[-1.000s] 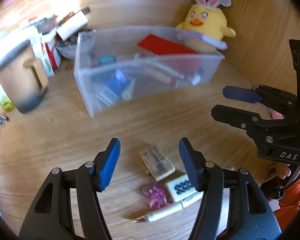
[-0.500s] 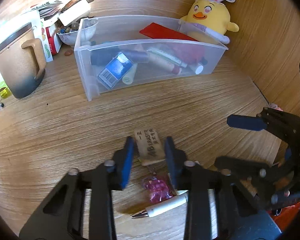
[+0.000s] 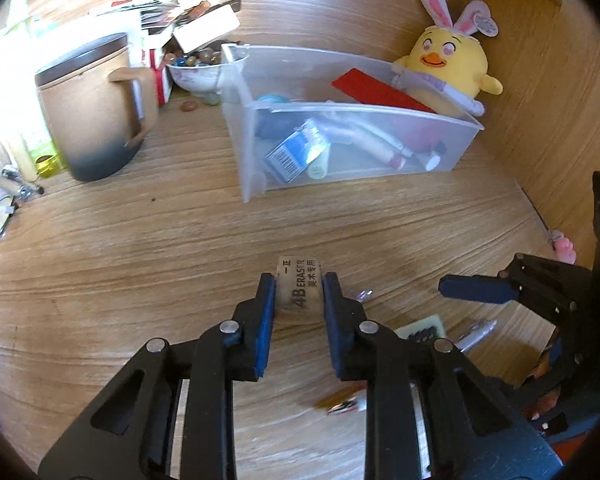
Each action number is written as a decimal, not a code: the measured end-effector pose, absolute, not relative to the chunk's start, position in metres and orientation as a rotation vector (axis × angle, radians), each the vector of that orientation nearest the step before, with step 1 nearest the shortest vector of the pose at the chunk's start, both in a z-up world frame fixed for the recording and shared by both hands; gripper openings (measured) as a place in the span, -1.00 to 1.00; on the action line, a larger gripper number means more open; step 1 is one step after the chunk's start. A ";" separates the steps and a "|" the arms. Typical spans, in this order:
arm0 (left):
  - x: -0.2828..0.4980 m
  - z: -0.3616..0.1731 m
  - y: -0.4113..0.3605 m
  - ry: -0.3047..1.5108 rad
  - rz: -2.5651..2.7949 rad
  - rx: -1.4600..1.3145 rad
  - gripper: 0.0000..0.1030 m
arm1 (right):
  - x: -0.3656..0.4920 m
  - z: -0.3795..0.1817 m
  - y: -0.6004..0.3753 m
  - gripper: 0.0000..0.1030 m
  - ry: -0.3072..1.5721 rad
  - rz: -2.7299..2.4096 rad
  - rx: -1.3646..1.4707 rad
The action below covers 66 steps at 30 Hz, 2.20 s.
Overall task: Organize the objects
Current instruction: 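Grasp the beige eraser with the left gripper while the right grasps the white dotted block, then carry eraser and dotted block into the clear box and release both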
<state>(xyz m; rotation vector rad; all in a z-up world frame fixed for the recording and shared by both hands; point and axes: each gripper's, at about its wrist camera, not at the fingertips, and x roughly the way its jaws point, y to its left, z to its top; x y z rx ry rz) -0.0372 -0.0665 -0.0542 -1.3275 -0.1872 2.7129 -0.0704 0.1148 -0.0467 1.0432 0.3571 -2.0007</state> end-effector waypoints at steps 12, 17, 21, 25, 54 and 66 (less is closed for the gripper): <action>-0.032 -0.064 -0.064 -0.095 2.759 -1.358 -0.55 | -0.085 -0.050 0.116 -0.56 0.392 -2.035 1.045; -0.034 -0.065 -0.062 -0.058 2.772 -1.358 -0.55 | -0.091 -0.046 0.120 -0.56 0.366 -2.062 1.032; -0.034 -0.065 -0.063 -0.084 2.780 -1.357 -0.55 | -0.097 -0.038 0.125 -0.56 0.325 -2.086 1.012; -0.034 -0.058 -0.065 -0.104 2.797 -1.327 -0.55 | -0.105 -0.025 0.129 -0.56 0.303 -2.128 0.974; -0.100 0.009 -0.056 -0.256 2.856 -1.059 -0.55 | -0.176 0.048 0.144 -0.56 0.226 -2.318 0.759; -0.145 0.007 -0.051 -0.240 2.847 -1.118 -0.55 | -0.208 0.036 0.118 -0.56 0.279 -2.324 0.796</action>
